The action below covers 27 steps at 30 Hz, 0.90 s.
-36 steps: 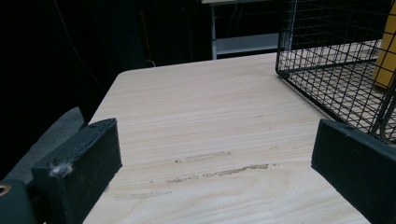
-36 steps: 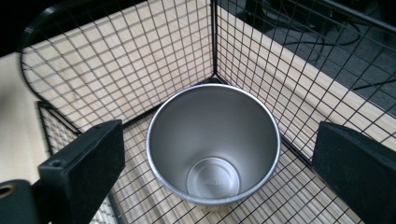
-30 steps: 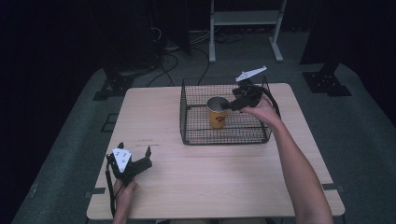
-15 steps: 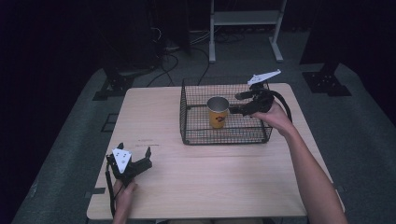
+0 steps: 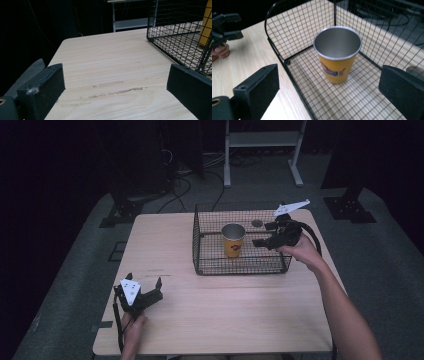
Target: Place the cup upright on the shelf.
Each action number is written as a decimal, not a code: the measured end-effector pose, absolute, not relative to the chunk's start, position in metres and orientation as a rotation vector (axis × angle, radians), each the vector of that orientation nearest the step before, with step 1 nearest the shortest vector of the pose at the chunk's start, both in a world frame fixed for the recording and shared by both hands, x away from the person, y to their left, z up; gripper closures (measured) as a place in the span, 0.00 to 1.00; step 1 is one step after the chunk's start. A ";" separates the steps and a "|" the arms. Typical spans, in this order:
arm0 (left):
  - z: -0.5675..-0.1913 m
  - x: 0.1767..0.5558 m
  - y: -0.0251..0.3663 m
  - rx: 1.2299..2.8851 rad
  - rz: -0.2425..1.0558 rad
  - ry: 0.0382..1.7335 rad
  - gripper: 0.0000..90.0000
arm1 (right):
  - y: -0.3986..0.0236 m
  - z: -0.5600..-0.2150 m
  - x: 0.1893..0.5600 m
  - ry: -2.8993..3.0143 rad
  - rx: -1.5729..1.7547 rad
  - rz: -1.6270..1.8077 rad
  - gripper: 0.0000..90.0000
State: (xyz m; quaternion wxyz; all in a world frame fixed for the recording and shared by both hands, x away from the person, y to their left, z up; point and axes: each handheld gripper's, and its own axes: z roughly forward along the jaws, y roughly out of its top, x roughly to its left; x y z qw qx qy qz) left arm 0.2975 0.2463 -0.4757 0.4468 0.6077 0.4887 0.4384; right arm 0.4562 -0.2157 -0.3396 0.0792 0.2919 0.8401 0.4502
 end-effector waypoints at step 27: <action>-0.476 0.298 0.245 1.512 1.089 1.209 0.01 | -0.240 -0.363 0.416 2.536 0.860 1.409 0.06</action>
